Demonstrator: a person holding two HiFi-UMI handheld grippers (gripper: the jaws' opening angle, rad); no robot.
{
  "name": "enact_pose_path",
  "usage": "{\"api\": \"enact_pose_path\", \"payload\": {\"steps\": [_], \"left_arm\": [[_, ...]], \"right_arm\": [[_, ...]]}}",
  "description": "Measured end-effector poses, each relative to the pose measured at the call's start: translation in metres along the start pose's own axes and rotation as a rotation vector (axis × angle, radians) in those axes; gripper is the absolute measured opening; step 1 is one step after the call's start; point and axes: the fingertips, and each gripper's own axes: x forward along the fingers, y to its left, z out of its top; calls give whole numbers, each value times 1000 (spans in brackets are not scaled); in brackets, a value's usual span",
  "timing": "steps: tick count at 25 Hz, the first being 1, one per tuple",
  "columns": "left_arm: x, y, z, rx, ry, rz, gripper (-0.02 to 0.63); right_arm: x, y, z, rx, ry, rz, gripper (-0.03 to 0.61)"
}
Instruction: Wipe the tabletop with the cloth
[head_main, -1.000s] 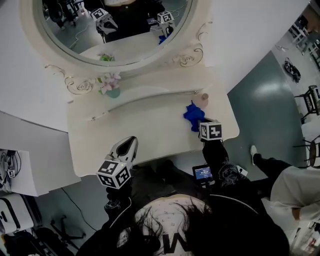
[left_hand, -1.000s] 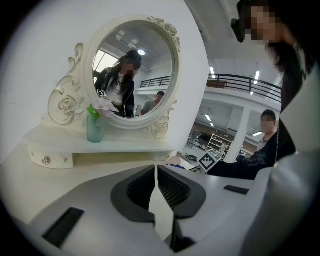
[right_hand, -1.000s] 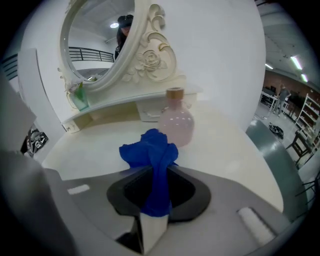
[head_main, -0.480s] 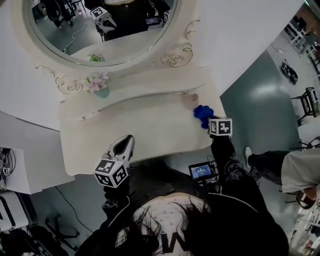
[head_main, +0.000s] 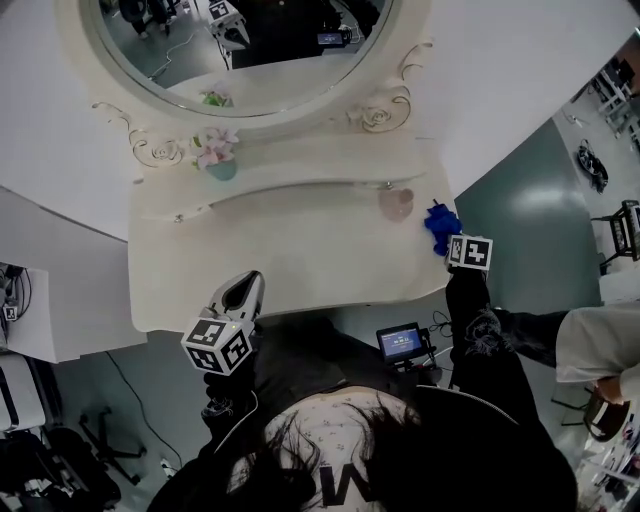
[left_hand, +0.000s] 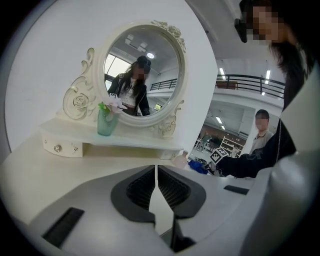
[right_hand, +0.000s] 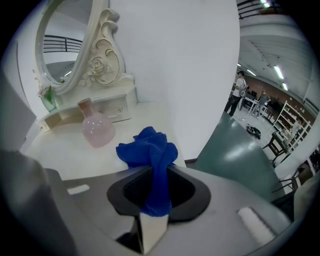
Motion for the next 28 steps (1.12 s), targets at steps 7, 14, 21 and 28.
{"api": "enact_pose_path", "payload": {"steps": [7,14,21,28], "left_arm": [[-8,10,5,9,-6,-21,5],[-35,31,8,21,1,-71,5],[-98,104,6,19,8,-62,5],[-152,158,10,35,3,-53,5]], "right_arm": [[-33,27,1,48,-54,23,83],[-86,85,4,70,-120,62,83],[-121,213,14,54,-190,153,83],[-145,390,33,-44,-237,357,83]]}}
